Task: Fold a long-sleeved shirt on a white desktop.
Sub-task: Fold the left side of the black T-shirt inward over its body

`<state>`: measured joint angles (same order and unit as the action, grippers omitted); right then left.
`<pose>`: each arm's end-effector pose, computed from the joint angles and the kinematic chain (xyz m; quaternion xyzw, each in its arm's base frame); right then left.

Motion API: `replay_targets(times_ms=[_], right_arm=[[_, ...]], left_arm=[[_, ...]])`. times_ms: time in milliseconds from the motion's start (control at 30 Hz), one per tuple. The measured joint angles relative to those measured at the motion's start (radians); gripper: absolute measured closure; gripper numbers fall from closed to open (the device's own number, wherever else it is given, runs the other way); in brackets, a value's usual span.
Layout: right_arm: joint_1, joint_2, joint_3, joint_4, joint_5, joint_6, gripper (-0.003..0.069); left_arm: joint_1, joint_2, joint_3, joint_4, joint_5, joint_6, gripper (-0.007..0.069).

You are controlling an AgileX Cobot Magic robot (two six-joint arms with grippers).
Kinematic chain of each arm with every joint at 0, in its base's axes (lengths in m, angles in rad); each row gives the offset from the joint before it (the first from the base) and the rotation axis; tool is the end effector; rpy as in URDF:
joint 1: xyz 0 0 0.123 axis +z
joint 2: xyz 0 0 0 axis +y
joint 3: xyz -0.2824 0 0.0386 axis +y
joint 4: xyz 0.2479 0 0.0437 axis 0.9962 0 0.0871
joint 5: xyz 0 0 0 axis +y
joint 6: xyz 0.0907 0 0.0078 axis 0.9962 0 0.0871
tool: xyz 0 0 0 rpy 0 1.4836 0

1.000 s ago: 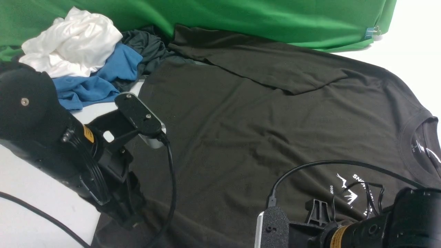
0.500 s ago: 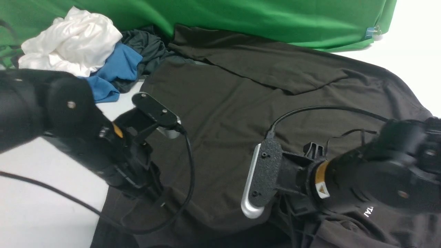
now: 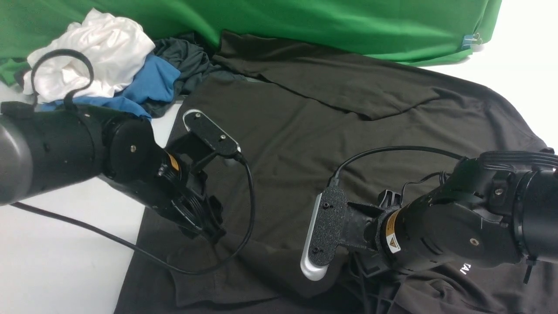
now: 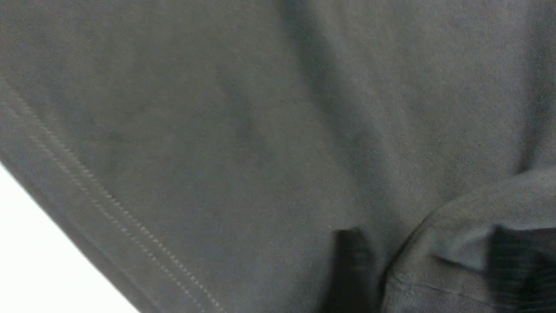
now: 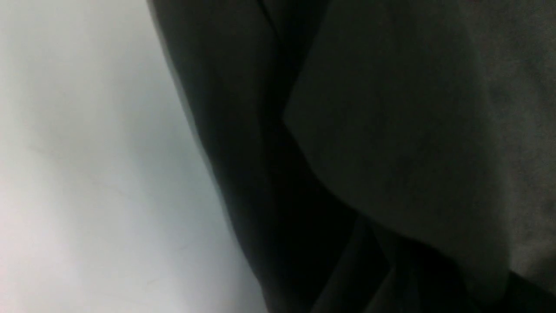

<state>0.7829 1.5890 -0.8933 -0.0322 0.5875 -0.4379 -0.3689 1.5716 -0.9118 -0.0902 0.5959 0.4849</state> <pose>0.2104 0.2071 0.1946 -0.5725 0.7984 0.0209 0.1854 0.2755 -0.1114 0.2043 0.3766 0.9040 -0.0206 0.2011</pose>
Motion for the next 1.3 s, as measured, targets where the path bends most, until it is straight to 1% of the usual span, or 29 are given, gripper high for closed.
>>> replay_targets(times_ms=[67,100,133,200,233,267,300,333,367,433,467,500,600,700,800,933,967,1000,1033,1067,1100,1133,1167,1200,1233,1267,1300], right_arm=[[-0.001,0.000,0.000,0.000,0.000,0.000,0.0614],[-0.001,0.000,0.000,0.000,0.000,0.000,0.0614],[-0.001,0.000,0.000,0.000,0.000,0.000,0.0614],[-0.001,0.001,0.000,0.000,0.000,0.000,0.0614],[-0.001,0.001,0.000,0.000,0.000,0.000,0.0614],[-0.001,0.001,0.000,0.000,0.000,0.000,0.0614],[-0.001,0.001,0.000,0.000,0.000,0.000,0.0614],[-0.001,0.001,0.000,0.000,0.000,0.000,0.0614],[-0.001,0.001,0.000,0.000,0.000,0.000,0.0614],[-0.001,0.001,0.000,0.000,-0.001,0.000,0.0614],[-0.001,0.001,0.000,0.000,-0.001,0.000,0.0614],[-0.001,0.001,0.000,0.000,-0.005,0.000,0.0614],[-0.001,0.001,0.000,0.000,-0.008,0.000,0.0614],[-0.001,0.001,0.000,0.000,-0.010,0.000,0.0614],[-0.001,0.001,0.000,0.000,-0.010,0.001,0.0614],[-0.001,0.001,0.000,0.000,-0.010,0.001,0.0614],[-0.001,0.001,0.000,0.000,-0.010,0.001,0.0614],[-0.001,0.001,0.000,0.000,-0.010,0.001,0.0614],[-0.001,0.001,0.000,0.000,-0.010,0.001,0.0614],[-0.001,0.001,0.000,0.000,-0.010,0.001,0.0614],[-0.001,0.001,0.000,0.000,-0.010,0.001,0.0614],[-0.001,0.001,0.000,0.000,-0.010,0.001,0.0614],[-0.001,0.001,0.000,0.000,-0.010,0.001,0.0614],[-0.001,0.001,0.000,0.000,-0.010,0.001,0.0614],[-0.001,0.001,0.000,0.000,-0.009,0.001,0.0614],[-0.001,0.001,0.000,0.000,-0.005,0.002,0.0614],[-0.001,0.001,-0.001,0.000,0.000,0.004,0.0614]], left_arm=[[0.000,-0.036,0.000,-0.019,0.051,-0.008,0.0040],[-0.002,-0.073,0.007,-0.045,0.082,0.023,-0.0009],[-0.009,-0.108,0.022,-0.075,0.102,0.082,-0.0034],[-0.042,-0.176,0.079,-0.140,0.108,0.242,-0.0057],[-0.047,-0.182,0.093,-0.153,0.106,0.258,-0.0057],[-0.081,-0.219,0.151,-0.189,0.088,0.359,-0.0047],[-0.091,-0.223,0.160,-0.197,0.083,0.384,-0.0044],[-0.127,-0.238,0.218,-0.207,0.040,0.452,-0.0013],[-0.143,-0.239,0.256,-0.204,0.010,0.475,0.0017],[-0.179,-0.228,0.321,-0.193,-0.080,0.494,0.0098],[-0.182,-0.228,0.321,-0.193,-0.087,0.494,0.0098],[-0.199,-0.213,0.338,-0.193,-0.127,0.505,0.0144],[-0.213,-0.181,0.343,-0.183,-0.169,0.514,0.0188],[-0.218,-0.142,0.343,-0.130,-0.217,0.506,0.0202],[-0.218,-0.109,0.343,-0.082,-0.250,0.458,0.0206],[-0.218,-0.105,0.344,-0.071,-0.273,0.431,0.0218],[-0.218,-0.105,0.345,-0.068,-0.279,0.427,0.0239],[-0.218,-0.105,0.345,-0.068,-0.279,0.426,0.0244],[-0.218,-0.105,0.345,-0.065,-0.280,0.425,0.0284],[-0.218,-0.105,0.345,-0.056,-0.280,0.425,0.0341],[-0.218,-0.105,0.345,-0.053,-0.280,0.425,0.0351],[-0.218,-0.105,0.345,-0.034,-0.279,0.424,0.0426],[-0.218,-0.105,0.345,-0.027,-0.278,0.424,0.0449],[-0.218,-0.105,0.345,0.000,-0.268,0.424,0.0538],[-0.218,-0.106,0.345,0.000,-0.268,0.424,0.0545],[-0.218,-0.112,0.342,0.018,-0.241,0.417,0.0575],[-0.218,-0.123,0.335,0.023,-0.215,0.399,0.0582]])
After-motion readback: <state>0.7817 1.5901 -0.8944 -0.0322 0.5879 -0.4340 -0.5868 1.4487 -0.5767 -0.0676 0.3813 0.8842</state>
